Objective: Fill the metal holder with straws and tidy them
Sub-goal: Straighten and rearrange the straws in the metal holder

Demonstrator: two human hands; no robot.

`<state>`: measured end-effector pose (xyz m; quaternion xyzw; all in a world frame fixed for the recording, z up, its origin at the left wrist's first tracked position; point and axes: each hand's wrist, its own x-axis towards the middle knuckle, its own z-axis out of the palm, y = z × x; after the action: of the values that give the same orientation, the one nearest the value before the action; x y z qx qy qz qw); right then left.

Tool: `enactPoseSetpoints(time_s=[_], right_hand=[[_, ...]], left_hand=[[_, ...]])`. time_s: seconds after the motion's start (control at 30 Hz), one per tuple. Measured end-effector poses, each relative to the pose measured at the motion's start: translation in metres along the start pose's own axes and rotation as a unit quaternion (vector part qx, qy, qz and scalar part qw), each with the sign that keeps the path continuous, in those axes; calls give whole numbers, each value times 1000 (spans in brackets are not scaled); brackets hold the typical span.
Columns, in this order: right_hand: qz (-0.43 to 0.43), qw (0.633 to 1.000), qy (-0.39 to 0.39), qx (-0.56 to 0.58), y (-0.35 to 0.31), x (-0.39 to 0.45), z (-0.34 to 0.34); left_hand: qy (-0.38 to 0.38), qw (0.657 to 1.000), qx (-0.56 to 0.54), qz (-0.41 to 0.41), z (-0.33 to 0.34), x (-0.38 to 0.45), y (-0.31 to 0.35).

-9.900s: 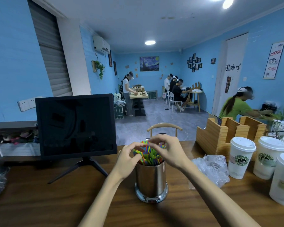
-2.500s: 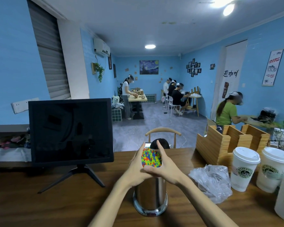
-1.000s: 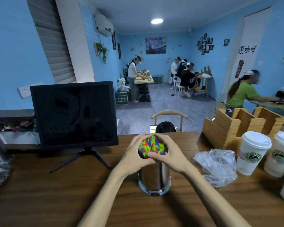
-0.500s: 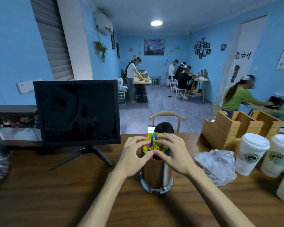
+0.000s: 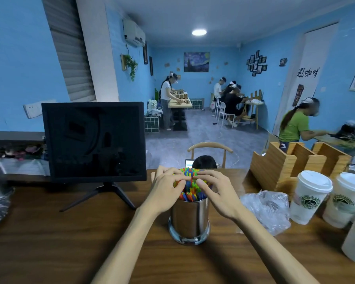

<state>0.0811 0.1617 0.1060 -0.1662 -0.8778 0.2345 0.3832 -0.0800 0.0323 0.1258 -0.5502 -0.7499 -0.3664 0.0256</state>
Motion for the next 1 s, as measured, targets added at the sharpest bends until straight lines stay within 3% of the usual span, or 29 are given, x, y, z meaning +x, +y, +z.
enactPoseSetpoints(time_s=[0.17, 0.3, 0.4, 0.5, 0.6, 0.7, 0.8, 1.0], right_hand=[[19, 999, -14, 25, 4, -1, -6], [28, 999, -12, 43, 5, -1, -9], [28, 998, -16, 45, 4, -1, -9], [31, 998, -21, 41, 5, 1, -10], [34, 998, -23, 42, 4, 4, -12], [51, 996, -31, 73, 2, 8, -16], [70, 989, -55, 116, -5, 14, -20], [82, 965, -37, 245, -18, 32, -23]], left_hand=[[-38, 998, -21, -51, -4, 12, 14], [15, 995, -22, -98, -1, 17, 18], [13, 991, -46, -122, -1, 19, 18], [32, 993, -41, -108, -5, 19, 19], [101, 986, -92, -101, -18, 21, 21], [197, 951, -225, -82, -41, 29, 23], [277, 877, -388, -63, -67, 36, 36], [330, 811, -480, -54, -80, 46, 57]])
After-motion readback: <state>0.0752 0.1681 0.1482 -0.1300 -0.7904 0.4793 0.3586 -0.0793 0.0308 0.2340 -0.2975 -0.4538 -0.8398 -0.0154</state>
